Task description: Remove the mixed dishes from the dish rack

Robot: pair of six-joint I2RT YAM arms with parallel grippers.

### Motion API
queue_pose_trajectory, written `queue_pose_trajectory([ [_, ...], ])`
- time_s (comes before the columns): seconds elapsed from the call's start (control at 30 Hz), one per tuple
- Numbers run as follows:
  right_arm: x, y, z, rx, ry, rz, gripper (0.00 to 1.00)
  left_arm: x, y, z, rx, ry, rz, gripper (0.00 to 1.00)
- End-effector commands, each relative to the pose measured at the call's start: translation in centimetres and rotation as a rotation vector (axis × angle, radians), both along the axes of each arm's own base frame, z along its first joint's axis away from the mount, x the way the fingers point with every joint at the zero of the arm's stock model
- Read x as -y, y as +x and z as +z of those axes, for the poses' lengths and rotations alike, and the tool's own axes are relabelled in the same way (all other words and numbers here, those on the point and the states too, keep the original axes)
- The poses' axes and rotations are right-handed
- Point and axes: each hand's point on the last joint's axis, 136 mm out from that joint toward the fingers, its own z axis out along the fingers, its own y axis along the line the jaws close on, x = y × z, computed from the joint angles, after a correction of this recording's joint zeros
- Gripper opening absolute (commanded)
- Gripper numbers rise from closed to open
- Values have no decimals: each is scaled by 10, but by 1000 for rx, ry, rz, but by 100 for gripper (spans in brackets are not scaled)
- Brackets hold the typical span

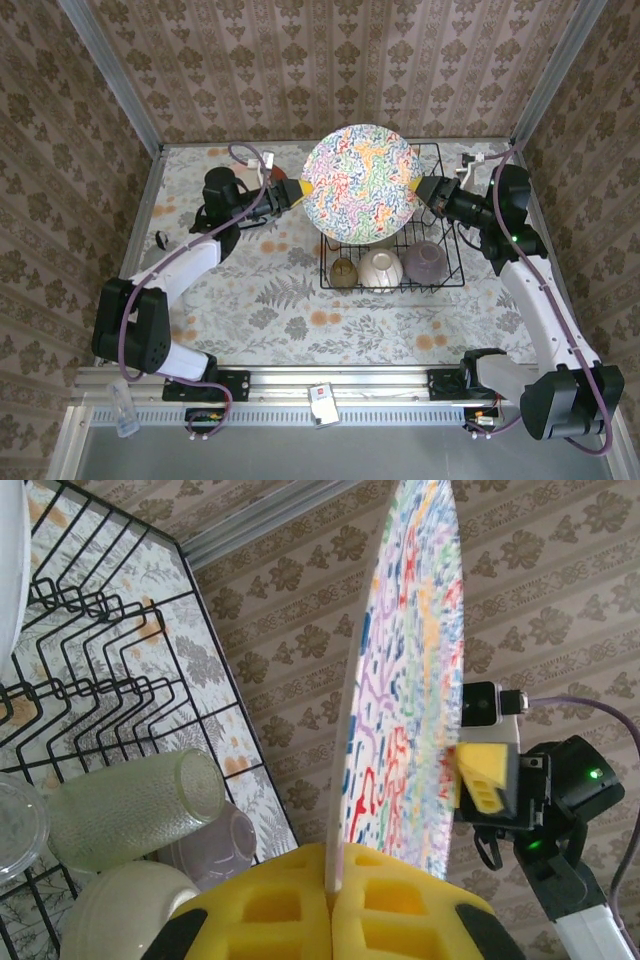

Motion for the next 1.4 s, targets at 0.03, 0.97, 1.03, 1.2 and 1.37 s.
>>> queue_pose_trajectory([
  [0.03,-7,-8,8,52,-24,28,97,-26,11,36,103,-57,161,0],
  [0.97,-34,-34,-16,86,-214,71,100,-284,90,-75,-177,86,815,0],
  [1.03,-35,-35,-17,86,-217,75,100,-286,95,-84,-194,86,819,0],
  [1.2,-36,-35,-20,85,-226,76,100,-287,104,-113,-248,117,830,0],
  [1.37,-38,-36,-22,84,-237,80,100,-287,111,-135,-287,135,835,0],
])
